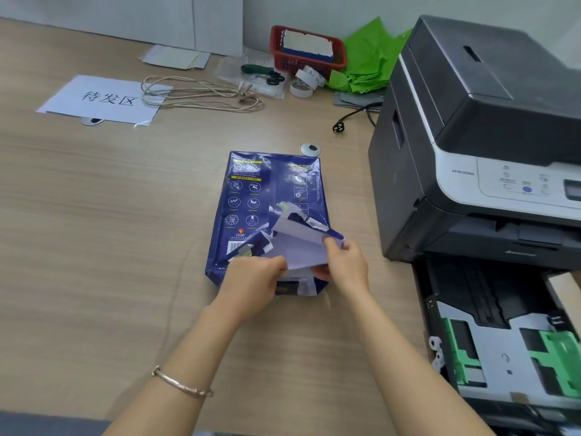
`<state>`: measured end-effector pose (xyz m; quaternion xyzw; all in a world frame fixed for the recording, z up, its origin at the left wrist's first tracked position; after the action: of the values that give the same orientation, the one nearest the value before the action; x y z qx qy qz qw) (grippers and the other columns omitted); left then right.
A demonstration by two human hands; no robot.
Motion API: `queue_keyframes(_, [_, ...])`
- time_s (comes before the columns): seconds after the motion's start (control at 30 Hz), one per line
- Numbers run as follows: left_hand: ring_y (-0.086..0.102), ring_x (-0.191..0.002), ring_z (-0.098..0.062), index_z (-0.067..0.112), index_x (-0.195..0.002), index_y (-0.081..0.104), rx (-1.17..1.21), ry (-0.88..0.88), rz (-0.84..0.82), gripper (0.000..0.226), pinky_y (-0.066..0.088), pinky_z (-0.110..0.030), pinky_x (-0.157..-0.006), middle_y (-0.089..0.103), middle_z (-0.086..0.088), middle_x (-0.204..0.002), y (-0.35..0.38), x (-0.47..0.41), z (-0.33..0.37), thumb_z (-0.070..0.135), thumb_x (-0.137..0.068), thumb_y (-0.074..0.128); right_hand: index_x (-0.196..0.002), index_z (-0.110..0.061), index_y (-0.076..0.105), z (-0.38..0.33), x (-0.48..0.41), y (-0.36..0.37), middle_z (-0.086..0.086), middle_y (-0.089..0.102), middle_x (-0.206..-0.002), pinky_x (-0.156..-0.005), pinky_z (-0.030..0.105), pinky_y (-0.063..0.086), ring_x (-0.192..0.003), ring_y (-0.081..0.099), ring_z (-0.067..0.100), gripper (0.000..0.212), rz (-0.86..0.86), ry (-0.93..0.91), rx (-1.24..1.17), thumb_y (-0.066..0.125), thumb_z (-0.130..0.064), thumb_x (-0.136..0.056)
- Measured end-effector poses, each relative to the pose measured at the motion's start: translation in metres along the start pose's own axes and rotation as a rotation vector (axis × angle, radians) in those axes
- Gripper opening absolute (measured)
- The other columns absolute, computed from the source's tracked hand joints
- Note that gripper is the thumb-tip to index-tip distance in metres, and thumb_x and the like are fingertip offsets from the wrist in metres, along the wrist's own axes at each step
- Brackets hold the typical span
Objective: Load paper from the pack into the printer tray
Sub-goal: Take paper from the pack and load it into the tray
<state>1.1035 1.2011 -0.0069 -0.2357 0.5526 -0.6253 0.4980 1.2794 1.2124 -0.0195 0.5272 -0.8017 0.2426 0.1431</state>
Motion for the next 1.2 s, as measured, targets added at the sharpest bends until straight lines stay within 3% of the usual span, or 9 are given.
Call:
queue_keyframes(0.17, [0.064, -0.049, -0.017, 0.026, -0.066, 0.071, 0.165, -0.026, -0.021, 0.005, 0.036, -0.019, -0.048, 0.068, 0.006, -0.054, -0.006, 0.011, 0.001, 0.025, -0.066, 0.066, -0.096, 0.001, 0.054, 0.007, -0.011, -0.007, 0.020, 0.058, -0.113, -0.053, 0.032, 0.058, -0.096, 0.063, 0.035, 0.024, -0.093, 0.132, -0.074, 0.058, 0.005, -0.073])
queue_keyframes(0.23, [0.064, -0.059, -0.006, 0.030, -0.070, 0.074, 0.323, -0.261, -0.011, 0.017, 0.043, -0.021, -0.055, 0.071, 0.013, -0.064, -0.011, 0.017, -0.008, 0.046, -0.068, 0.069, -0.102, 0.002, 0.054, 0.011, -0.014, -0.012, 0.018, 0.061, -0.109, -0.069, 0.041, 0.059, -0.093, 0.064, 0.034, 0.045, -0.109, 0.140, 0.020, 0.062, -0.002, -0.057])
queue_keyframes(0.3, [0.060, -0.062, -0.003, 0.028, -0.066, 0.071, 0.471, -0.513, 0.106, 0.030, 0.044, -0.021, -0.060, 0.068, 0.013, -0.066, -0.015, 0.028, -0.019, 0.058, -0.065, 0.070, -0.084, 0.002, 0.055, 0.014, -0.014, -0.019, 0.017, 0.061, -0.088, -0.069, 0.037, 0.052, -0.078, 0.061, 0.030, 0.029, -0.154, 0.149, 0.044, 0.061, 0.002, -0.056])
queue_keyframes(0.43, [0.048, -0.058, -0.018, 0.012, -0.060, 0.051, 0.573, -0.860, 0.300, 0.039, 0.034, -0.028, -0.053, 0.052, 0.002, -0.058, -0.022, 0.050, -0.031, 0.042, -0.080, 0.066, -0.093, 0.005, 0.062, 0.018, -0.002, -0.037, 0.026, 0.067, -0.100, -0.083, 0.045, 0.052, -0.086, 0.062, 0.031, 0.026, -0.272, 0.219, 0.058, 0.066, 0.007, -0.068])
queue_keyframes(0.6, [0.048, -0.064, -0.027, 0.012, -0.062, 0.043, 0.555, -1.081, 0.067, 0.036, 0.033, -0.034, -0.056, 0.050, -0.002, -0.061, -0.010, 0.069, -0.035, 0.033, -0.083, 0.063, -0.099, 0.000, 0.063, 0.023, 0.016, -0.050, 0.012, 0.069, -0.094, -0.075, 0.034, 0.055, -0.083, 0.065, 0.025, 0.019, -0.389, 0.268, 0.060, 0.056, 0.009, -0.084])
queue_keyframes(0.83, [0.063, -0.067, -0.023, -0.004, -0.095, 0.061, 1.321, -1.213, -0.118, 0.014, 0.054, -0.029, -0.058, 0.066, -0.013, -0.082, -0.007, 0.090, -0.021, 0.007, -0.093, 0.053, -0.101, -0.003, 0.061, 0.037, 0.049, -0.052, 0.009, 0.070, -0.094, -0.063, 0.029, 0.054, -0.078, 0.067, 0.022, 0.020, -0.440, 0.278, 0.079, 0.057, 0.008, -0.085])
queue_keyframes(0.97, [0.067, -0.057, -0.017, -0.003, -0.105, 0.059, 1.258, -1.118, -0.125, 0.017, 0.055, -0.022, -0.046, 0.067, -0.012, -0.082, -0.016, 0.100, -0.018, 0.007, -0.094, 0.051, -0.109, -0.001, 0.062, 0.042, 0.066, -0.056, 0.012, 0.070, -0.105, -0.066, 0.029, 0.054, -0.084, 0.067, 0.026, 0.031, -0.402, 0.276, 0.115, 0.064, 0.001, -0.078])
queue_keyframes(1.1, [0.067, -0.052, -0.011, -0.004, -0.107, 0.059, 1.254, -1.075, -0.134, 0.019, 0.054, -0.021, -0.047, 0.067, -0.011, -0.082, -0.022, 0.120, 0.002, 0.006, -0.094, 0.050, -0.091, -0.004, 0.061, 0.041, 0.083, -0.065, 0.010, 0.064, -0.084, -0.046, 0.020, 0.044, -0.065, 0.058, 0.021, 0.005, -0.295, 0.182, 0.107, 0.059, -0.007, -0.087])
queue_keyframes(1.2, [0.065, -0.053, -0.012, -0.001, -0.105, 0.060, 1.240, -1.096, -0.063, 0.016, 0.053, -0.020, -0.046, 0.068, -0.006, -0.076, -0.030, 0.142, 0.017, 0.005, -0.093, 0.051, -0.083, -0.003, 0.064, 0.045, 0.092, -0.071, 0.010, 0.064, -0.084, -0.061, 0.027, 0.047, -0.073, 0.058, 0.022, 0.011, -0.241, 0.072, 0.107, 0.060, -0.011, -0.089])
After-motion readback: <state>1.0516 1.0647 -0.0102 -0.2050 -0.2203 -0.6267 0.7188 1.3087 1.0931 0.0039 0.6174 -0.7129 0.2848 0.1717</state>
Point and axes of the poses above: each hand's wrist, its own x-axis away from the middle knuckle, its own y-axis out of the palm, z = x × y, the point moved 3 cm from there along -x, towards the middle knuckle
